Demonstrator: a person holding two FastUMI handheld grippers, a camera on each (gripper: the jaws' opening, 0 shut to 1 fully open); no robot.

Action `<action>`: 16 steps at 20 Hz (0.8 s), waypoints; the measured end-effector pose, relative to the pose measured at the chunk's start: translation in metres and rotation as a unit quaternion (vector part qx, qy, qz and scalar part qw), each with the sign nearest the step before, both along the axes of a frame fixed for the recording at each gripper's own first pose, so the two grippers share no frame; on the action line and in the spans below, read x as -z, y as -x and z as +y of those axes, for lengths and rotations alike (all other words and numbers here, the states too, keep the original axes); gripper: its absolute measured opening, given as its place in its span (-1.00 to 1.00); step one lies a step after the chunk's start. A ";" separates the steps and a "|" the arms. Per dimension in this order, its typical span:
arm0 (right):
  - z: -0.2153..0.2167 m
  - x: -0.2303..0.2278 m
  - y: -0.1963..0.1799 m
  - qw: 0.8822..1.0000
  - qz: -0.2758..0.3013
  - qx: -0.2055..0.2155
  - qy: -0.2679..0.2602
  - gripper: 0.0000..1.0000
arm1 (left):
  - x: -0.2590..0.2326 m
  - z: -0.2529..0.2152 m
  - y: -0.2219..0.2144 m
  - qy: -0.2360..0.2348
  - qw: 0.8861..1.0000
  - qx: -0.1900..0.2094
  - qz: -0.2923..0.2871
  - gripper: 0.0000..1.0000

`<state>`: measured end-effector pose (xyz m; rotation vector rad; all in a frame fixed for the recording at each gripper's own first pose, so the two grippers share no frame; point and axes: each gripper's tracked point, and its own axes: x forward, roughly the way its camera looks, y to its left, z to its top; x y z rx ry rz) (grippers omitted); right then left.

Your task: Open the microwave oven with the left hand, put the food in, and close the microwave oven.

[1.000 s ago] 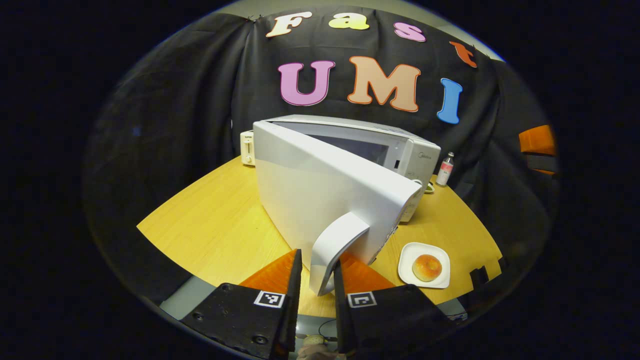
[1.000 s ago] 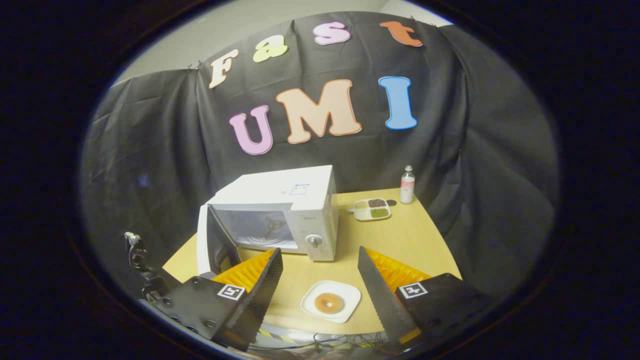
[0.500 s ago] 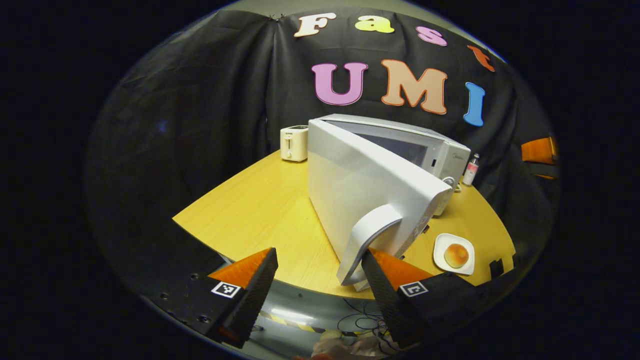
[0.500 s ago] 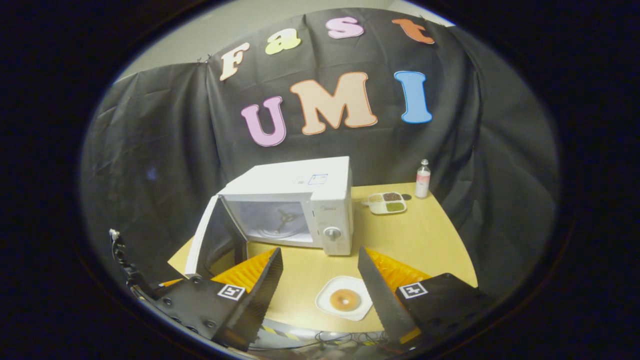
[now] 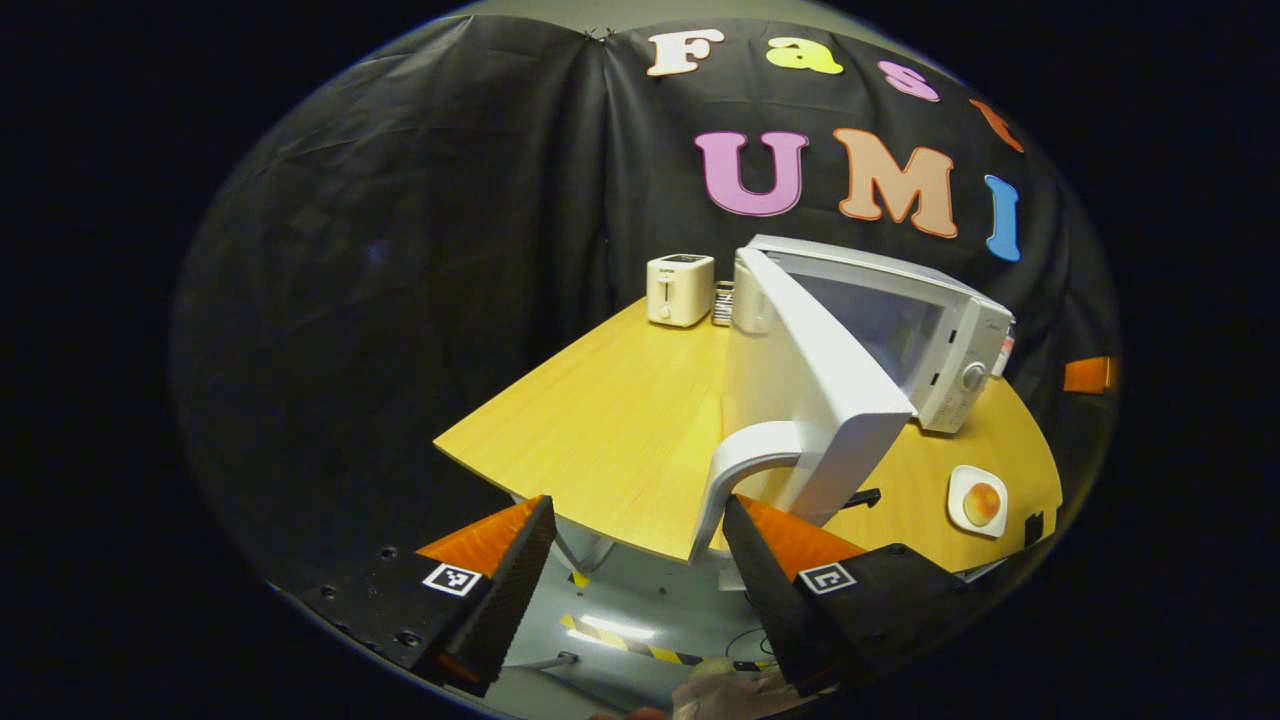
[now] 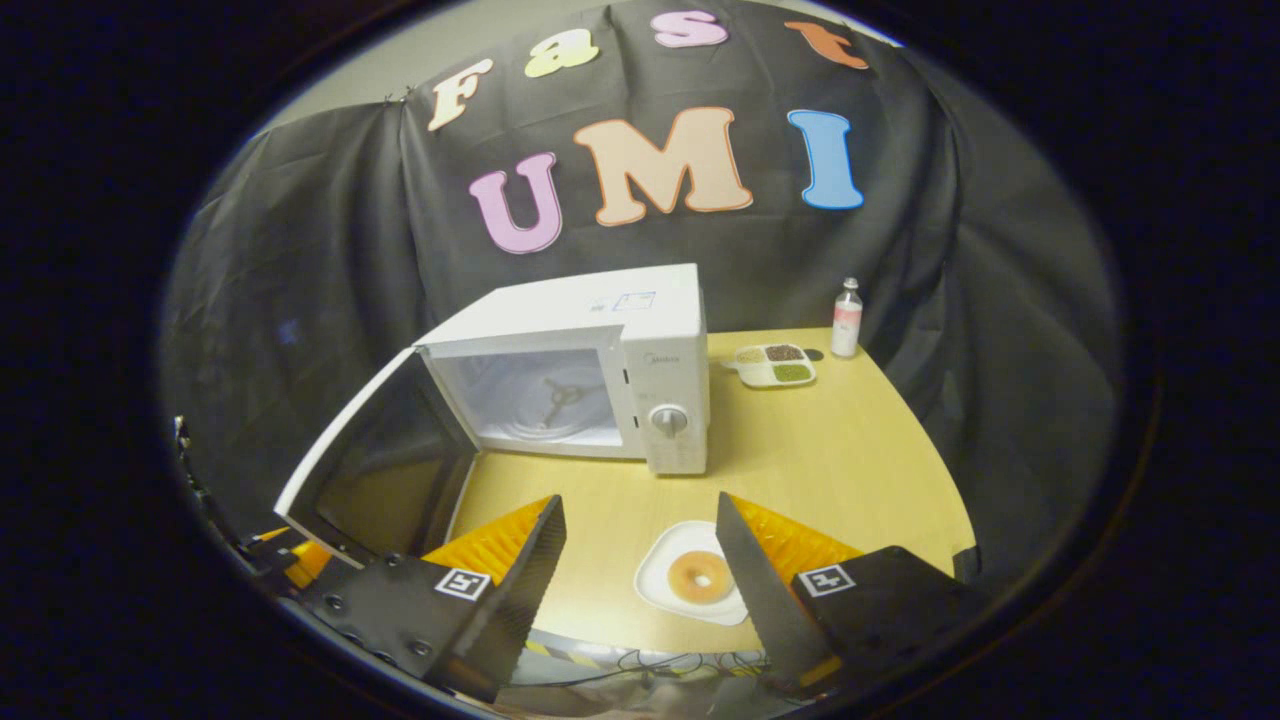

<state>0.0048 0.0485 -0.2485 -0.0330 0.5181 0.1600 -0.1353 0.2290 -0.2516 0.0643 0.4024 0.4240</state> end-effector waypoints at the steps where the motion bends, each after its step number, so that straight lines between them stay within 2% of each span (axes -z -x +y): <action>1: -0.001 0.011 -0.001 1.000 0.004 0.003 0.009 0.90 | -0.001 0.013 0.004 -0.008 1.000 -0.012 0.000 0.99; 5: -0.012 0.054 -0.005 0.999 0.034 0.021 0.037 0.84 | -0.013 0.058 0.010 -0.024 0.998 -0.053 -0.007 0.93; 6: -0.016 0.065 -0.007 0.998 0.043 0.028 0.040 0.91 | -0.019 0.068 0.010 -0.024 0.998 -0.064 -0.015 0.94; 9: -0.025 0.092 -0.015 0.996 0.060 0.040 0.055 0.92 | -0.037 0.095 0.016 -0.020 0.994 -0.102 -0.044 0.93; 10: -0.029 0.102 -0.017 0.995 0.068 0.039 0.064 0.86 | -0.045 0.103 0.018 -0.019 0.991 -0.117 -0.056 0.94; 11: -0.032 0.110 -0.019 0.994 0.077 0.035 0.070 0.92 | -0.053 0.108 0.021 -0.016 0.989 -0.132 -0.067 0.94; 12: -0.034 0.120 -0.021 0.993 0.088 0.030 0.073 0.86 | -0.060 0.111 0.024 -0.013 0.986 -0.146 -0.080 0.93; 16: -0.045 0.155 -0.028 0.987 0.136 0.003 0.086 0.92 | -0.097 0.112 0.035 -0.007 0.972 -0.194 -0.134 0.96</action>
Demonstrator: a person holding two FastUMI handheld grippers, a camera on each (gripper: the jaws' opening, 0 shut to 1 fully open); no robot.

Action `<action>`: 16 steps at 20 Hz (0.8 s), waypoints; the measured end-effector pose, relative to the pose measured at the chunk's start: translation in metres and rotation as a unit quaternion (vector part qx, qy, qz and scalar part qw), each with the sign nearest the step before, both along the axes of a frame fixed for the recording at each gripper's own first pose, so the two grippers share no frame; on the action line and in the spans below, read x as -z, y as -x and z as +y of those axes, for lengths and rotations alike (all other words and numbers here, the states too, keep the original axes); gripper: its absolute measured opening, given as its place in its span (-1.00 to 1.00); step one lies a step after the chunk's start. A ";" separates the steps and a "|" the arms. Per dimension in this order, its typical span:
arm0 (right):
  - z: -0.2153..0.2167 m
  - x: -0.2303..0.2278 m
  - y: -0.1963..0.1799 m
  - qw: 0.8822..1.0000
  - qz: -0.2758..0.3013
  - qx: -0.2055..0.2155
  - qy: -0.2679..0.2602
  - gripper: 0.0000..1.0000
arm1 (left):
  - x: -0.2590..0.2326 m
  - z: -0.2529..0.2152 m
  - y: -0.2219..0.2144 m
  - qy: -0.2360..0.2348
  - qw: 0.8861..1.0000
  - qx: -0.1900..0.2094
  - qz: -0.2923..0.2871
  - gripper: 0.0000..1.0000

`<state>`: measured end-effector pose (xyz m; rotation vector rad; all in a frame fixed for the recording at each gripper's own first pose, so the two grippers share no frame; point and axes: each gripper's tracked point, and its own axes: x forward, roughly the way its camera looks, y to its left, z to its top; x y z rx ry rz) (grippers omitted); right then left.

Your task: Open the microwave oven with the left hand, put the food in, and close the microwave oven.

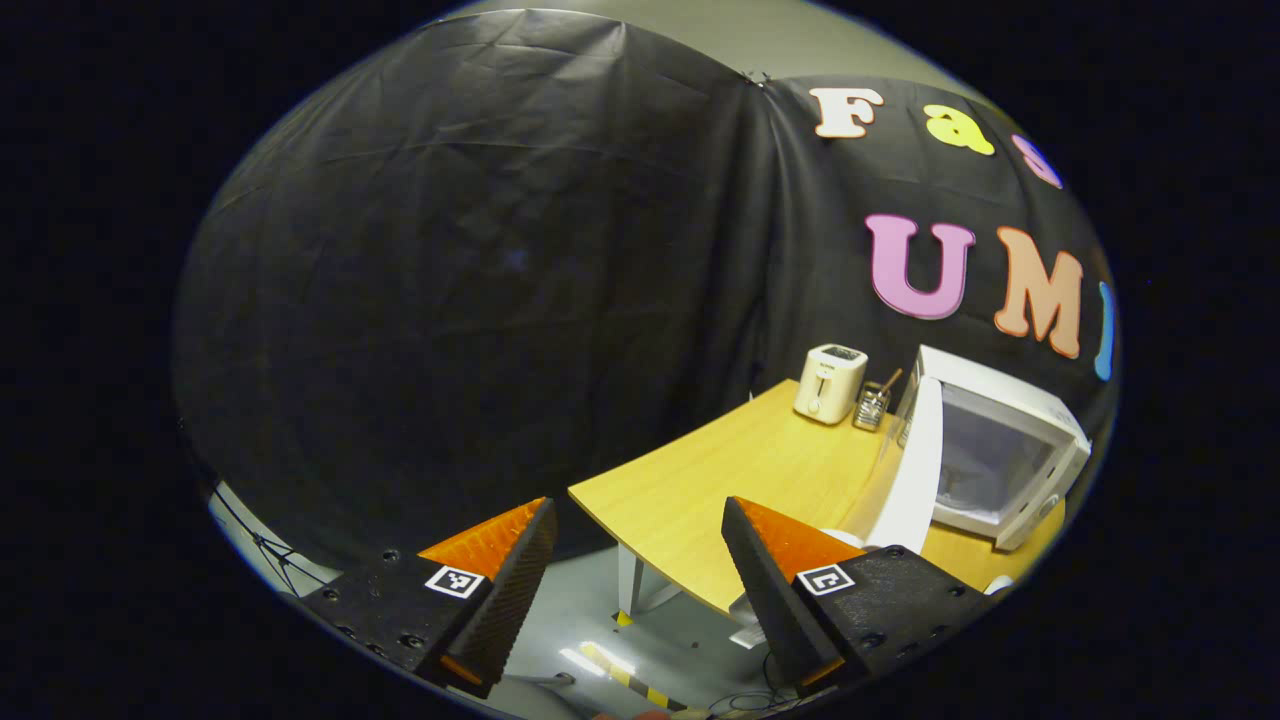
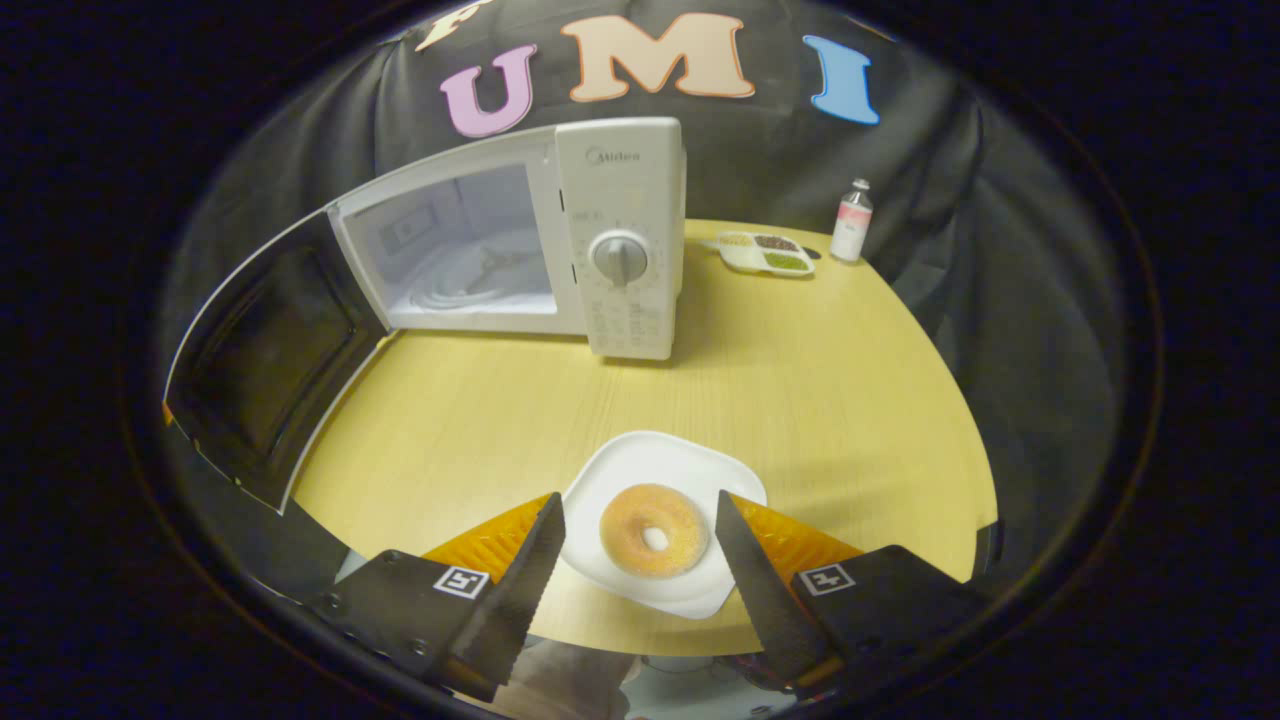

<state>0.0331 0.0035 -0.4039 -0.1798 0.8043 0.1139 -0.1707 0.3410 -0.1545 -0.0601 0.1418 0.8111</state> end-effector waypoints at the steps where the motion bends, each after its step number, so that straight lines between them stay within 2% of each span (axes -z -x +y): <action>1: -0.003 0.008 0.000 1.000 0.015 -0.007 0.003 0.92 | -0.011 -0.002 0.004 -0.008 1.000 -0.013 -0.007 0.96; 3: -0.006 0.021 0.000 0.999 0.044 -0.022 -0.001 0.92 | -0.028 -0.012 0.009 -0.019 0.999 -0.030 -0.018 0.89; 4: -0.007 0.026 -0.001 0.998 0.055 -0.031 -0.001 0.92 | -0.035 -0.019 0.011 -0.023 0.999 -0.032 -0.024 0.80; 5: -0.009 0.032 -0.001 0.997 0.068 -0.039 0.002 0.92 | -0.041 -0.027 0.012 -0.025 0.999 -0.034 -0.028 0.80; 6: -0.010 0.036 -0.002 0.996 0.080 -0.047 0.004 0.92 | -0.045 -0.034 0.013 -0.029 0.999 -0.034 -0.029 0.89; 8: -0.009 0.043 -0.001 0.993 0.100 -0.063 0.003 0.92 | -0.053 -0.049 0.008 -0.040 0.998 -0.036 -0.031 0.89; 9: -0.008 0.045 -0.002 0.992 0.105 -0.070 0.002 0.86 | -0.056 -0.055 0.007 -0.044 0.998 -0.038 -0.032 0.80; 10: -0.008 0.047 -0.002 0.991 0.109 -0.077 0.002 0.92 | -0.058 -0.061 0.005 -0.047 0.998 -0.038 -0.032 0.80; 12: -0.010 0.052 -0.001 0.989 0.118 -0.084 0.005 0.93 | -0.062 -0.068 0.006 -0.051 0.997 -0.048 -0.034 0.80; 13: -0.009 0.055 0.001 0.989 0.123 -0.087 0.003 0.87 | -0.065 -0.071 0.007 -0.051 0.997 -0.052 -0.038 0.80; 16: -0.009 0.059 -0.001 0.986 0.129 -0.102 0.005 0.92 | -0.064 -0.080 0.013 -0.046 0.996 -0.066 -0.043 0.80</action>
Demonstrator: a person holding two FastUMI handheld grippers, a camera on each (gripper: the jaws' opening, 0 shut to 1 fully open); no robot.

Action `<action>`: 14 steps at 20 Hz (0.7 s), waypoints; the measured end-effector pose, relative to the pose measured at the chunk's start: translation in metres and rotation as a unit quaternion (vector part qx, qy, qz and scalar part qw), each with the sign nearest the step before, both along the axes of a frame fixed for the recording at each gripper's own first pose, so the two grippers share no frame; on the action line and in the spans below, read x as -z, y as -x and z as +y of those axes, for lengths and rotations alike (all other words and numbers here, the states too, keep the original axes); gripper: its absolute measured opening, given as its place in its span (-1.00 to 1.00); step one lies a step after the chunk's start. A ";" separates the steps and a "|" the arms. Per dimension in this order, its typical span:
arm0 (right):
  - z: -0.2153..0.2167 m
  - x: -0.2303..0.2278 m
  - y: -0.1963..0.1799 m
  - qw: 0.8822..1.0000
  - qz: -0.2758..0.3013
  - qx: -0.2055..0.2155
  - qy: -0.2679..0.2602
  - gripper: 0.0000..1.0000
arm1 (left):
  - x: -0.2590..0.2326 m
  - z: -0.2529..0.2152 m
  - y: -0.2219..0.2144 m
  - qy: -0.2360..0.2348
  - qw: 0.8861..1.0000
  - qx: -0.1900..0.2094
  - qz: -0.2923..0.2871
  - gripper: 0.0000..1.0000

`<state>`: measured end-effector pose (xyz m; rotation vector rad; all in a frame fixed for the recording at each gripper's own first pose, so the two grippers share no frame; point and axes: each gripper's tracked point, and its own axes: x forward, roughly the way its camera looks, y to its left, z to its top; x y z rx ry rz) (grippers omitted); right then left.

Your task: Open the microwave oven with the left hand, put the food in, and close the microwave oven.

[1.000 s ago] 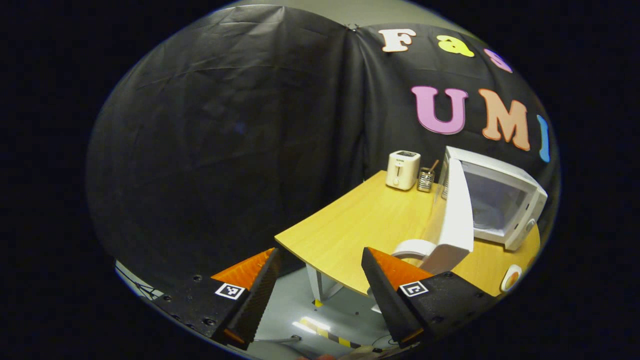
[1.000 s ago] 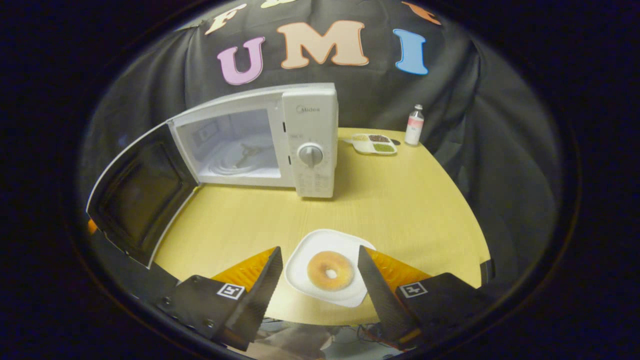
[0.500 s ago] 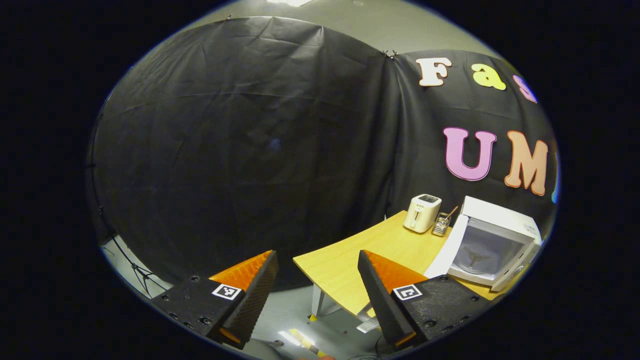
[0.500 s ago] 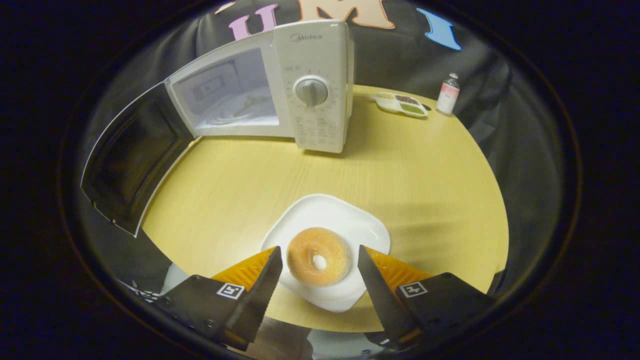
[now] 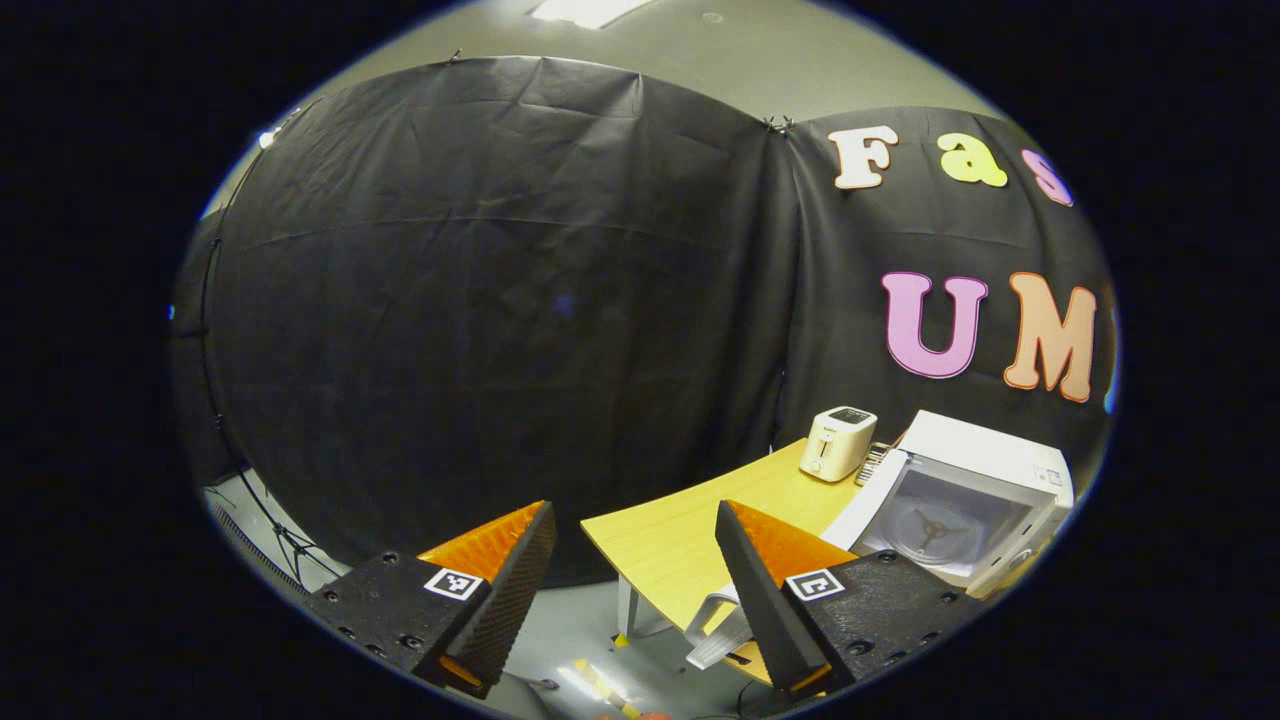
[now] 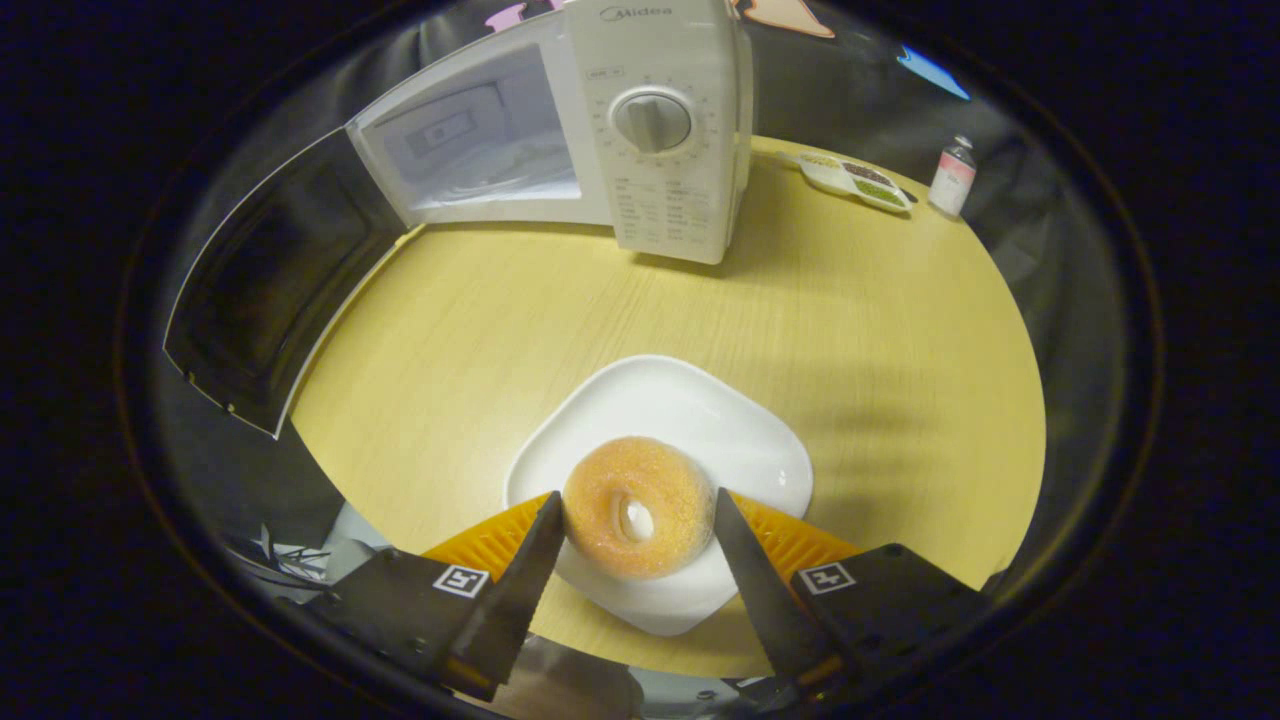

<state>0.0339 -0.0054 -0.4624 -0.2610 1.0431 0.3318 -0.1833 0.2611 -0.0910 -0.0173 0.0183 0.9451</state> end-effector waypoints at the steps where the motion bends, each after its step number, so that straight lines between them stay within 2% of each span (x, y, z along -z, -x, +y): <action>1: 0.000 0.001 0.001 1.000 0.001 -0.007 0.003 0.86 | 0.000 0.000 0.002 0.000 1.000 -0.005 0.001 0.80; 2: 0.000 0.001 0.000 1.000 0.000 -0.014 0.005 0.86 | 0.001 -0.002 0.003 -0.001 1.000 -0.005 0.003 0.89; 3: 0.001 0.002 0.001 1.000 0.001 -0.019 0.006 0.91 | 0.002 -0.004 0.005 -0.002 1.000 -0.007 0.010 0.80; 4: 0.002 0.001 0.001 1.000 -0.001 -0.022 0.007 0.90 | 0.003 -0.003 0.007 -0.002 1.000 -0.008 0.016 0.89; 5: 0.001 0.002 0.001 1.000 0.001 -0.022 0.011 0.75 | 0.002 -0.002 0.009 -0.004 1.000 -0.010 0.019 0.89; 6: 0.000 0.001 0.000 1.000 -0.003 -0.021 0.011 0.63 | 0.000 0.000 0.008 -0.005 1.000 -0.012 0.020 0.80; 7: 0.000 0.002 0.001 1.000 0.000 -0.014 0.011 0.63 | -0.001 0.001 0.008 -0.004 1.000 -0.013 0.018 0.80; 8: 0.000 0.001 0.001 1.000 0.001 -0.007 0.008 0.51 | -0.001 0.001 0.006 -0.003 1.000 -0.011 0.016 0.97; 9: 0.001 0.000 0.000 1.000 0.001 0.002 0.004 0.51 | 0.000 0.003 0.002 -0.001 1.000 -0.008 0.015 0.97; 10: 0.001 -0.003 -0.001 1.000 -0.001 0.012 -0.002 0.51 | 0.002 0.005 -0.002 0.001 1.000 -0.003 0.015 0.80; 14: 0.008 -0.017 -0.004 0.998 -0.013 0.054 -0.025 0.51 | 0.003 0.020 -0.022 0.001 0.999 0.024 0.022 0.80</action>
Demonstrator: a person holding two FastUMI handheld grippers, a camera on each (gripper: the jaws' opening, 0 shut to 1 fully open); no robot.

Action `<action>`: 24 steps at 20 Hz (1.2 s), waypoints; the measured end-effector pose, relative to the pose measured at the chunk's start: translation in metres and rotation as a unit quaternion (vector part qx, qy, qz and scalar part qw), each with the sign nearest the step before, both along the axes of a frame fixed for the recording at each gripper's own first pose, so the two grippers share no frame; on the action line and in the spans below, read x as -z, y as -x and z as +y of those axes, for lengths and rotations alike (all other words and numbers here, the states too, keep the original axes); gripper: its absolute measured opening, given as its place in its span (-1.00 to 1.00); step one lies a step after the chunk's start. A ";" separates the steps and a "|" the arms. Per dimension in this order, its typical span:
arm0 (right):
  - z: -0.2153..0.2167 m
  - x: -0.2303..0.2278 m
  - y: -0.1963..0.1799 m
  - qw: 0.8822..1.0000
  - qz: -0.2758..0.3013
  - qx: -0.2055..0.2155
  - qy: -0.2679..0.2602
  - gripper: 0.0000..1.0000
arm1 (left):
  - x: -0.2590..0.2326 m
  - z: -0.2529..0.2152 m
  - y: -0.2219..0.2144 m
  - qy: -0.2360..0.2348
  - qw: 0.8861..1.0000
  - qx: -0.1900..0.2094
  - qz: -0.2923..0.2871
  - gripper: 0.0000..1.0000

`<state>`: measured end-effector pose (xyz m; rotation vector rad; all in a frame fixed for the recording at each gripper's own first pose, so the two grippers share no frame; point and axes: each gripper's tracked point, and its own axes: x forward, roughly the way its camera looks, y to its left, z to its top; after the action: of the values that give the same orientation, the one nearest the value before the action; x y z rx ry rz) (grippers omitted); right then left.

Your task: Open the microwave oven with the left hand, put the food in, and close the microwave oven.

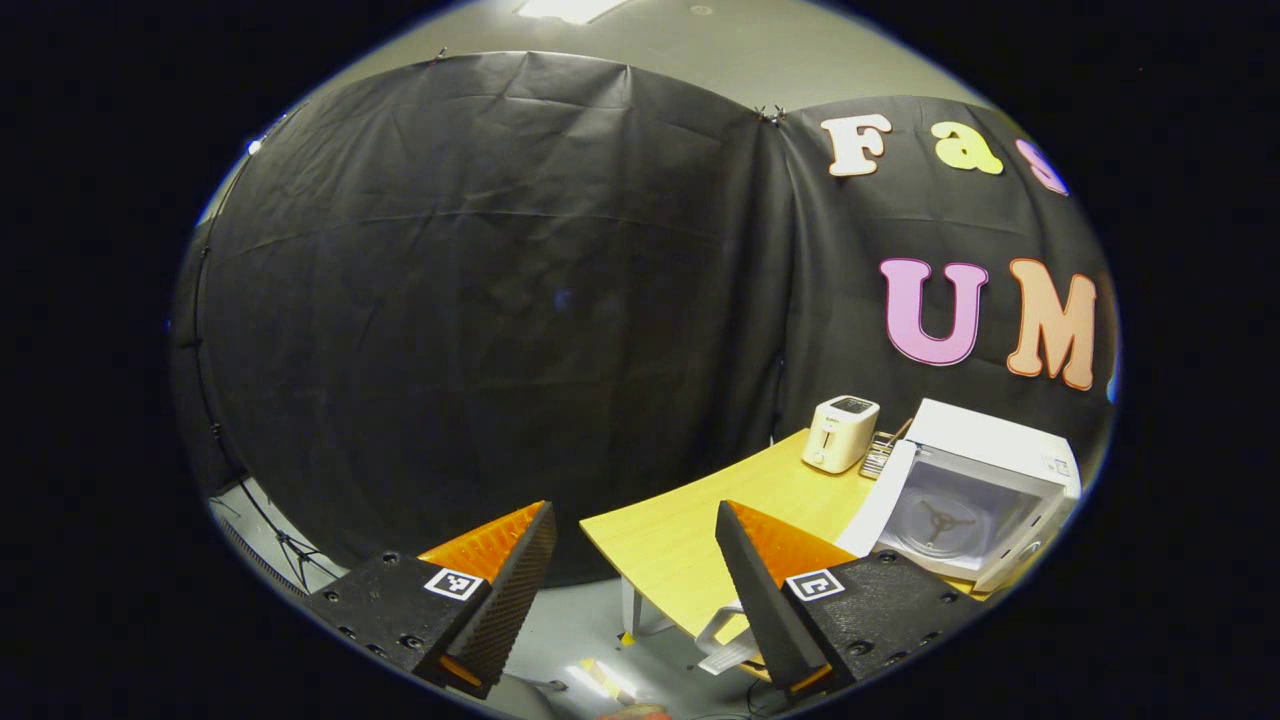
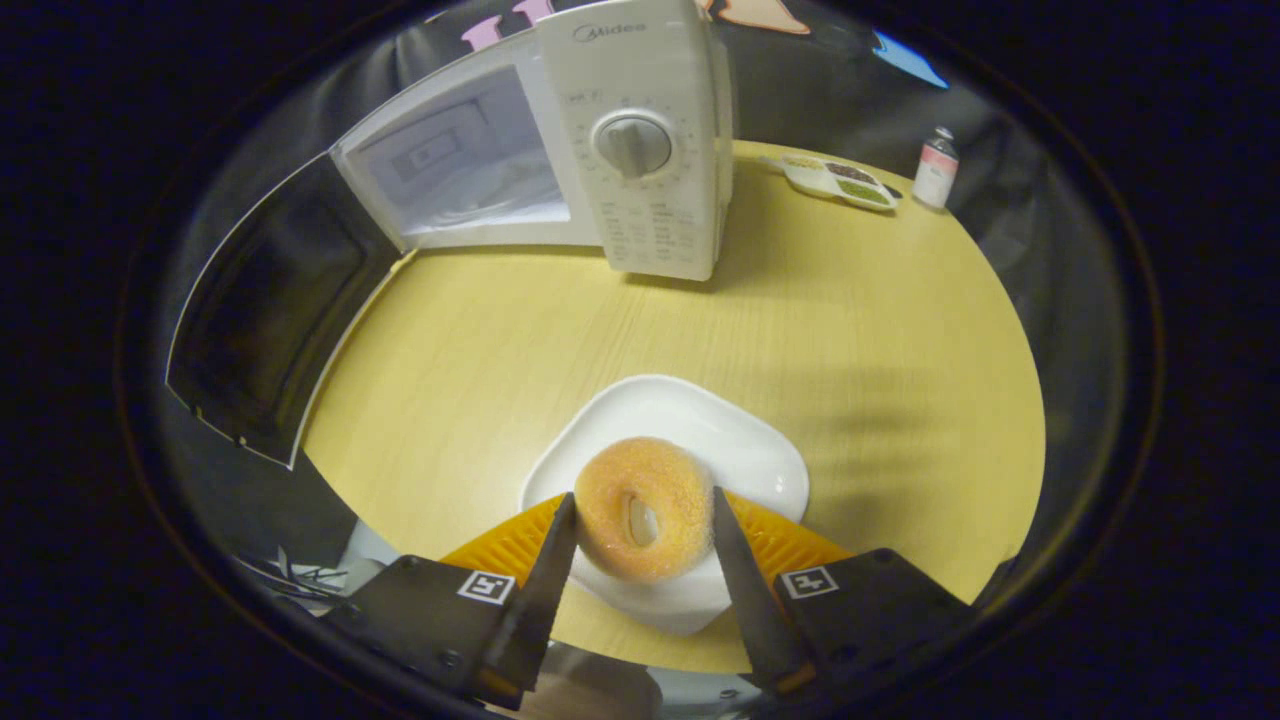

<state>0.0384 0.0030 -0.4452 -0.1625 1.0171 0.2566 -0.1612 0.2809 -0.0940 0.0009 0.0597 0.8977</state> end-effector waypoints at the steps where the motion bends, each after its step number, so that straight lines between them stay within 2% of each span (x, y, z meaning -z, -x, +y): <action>1: 0.004 -0.005 0.000 1.000 -0.007 0.008 -0.005 0.51 | -0.001 0.004 -0.007 -0.002 1.000 0.009 0.003 0.80; 4: 0.025 -0.020 -0.002 0.999 -0.030 0.036 -0.022 0.51 | -0.003 0.025 -0.026 -0.013 0.999 0.040 0.018 0.80; 5: 0.034 -0.025 -0.002 0.998 -0.035 0.049 -0.030 0.49 | -0.003 0.030 -0.035 -0.012 0.998 0.053 0.022 0.89; 6: 0.046 -0.028 -0.003 0.996 -0.041 0.062 -0.043 0.51 | -0.004 0.035 -0.044 -0.011 0.997 0.067 0.024 0.88; 7: 0.058 -0.032 -0.004 0.995 -0.046 0.076 -0.055 0.62 | -0.003 0.039 -0.053 -0.011 0.996 0.081 0.027 0.89; 8: 0.070 -0.035 -0.006 0.992 -0.050 0.090 -0.069 0.51 | -0.002 0.044 -0.060 -0.011 0.995 0.094 0.031 0.89; 9: 0.083 -0.038 -0.008 0.990 -0.055 0.104 -0.082 0.51 | -0.002 0.046 -0.069 -0.013 0.993 0.109 0.034 0.89; 14: 0.136 -0.061 -0.020 0.973 -0.089 0.157 -0.143 0.49 | 0.004 0.052 -0.103 -0.009 0.983 0.176 0.047 0.89; 20: 0.204 -0.072 -0.036 0.950 -0.112 0.188 -0.223 0.49 | 0.017 0.046 -0.132 0.004 0.969 0.242 0.054 0.89; 24: 0.246 -0.076 -0.063 0.934 -0.122 0.202 -0.269 0.49 | 0.027 0.046 -0.143 0.015 0.961 0.269 0.059 0.88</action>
<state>0.1017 0.2487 -0.3697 0.5017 0.6818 0.1261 -0.0186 0.3267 -0.1209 0.0407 0.1757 0.3518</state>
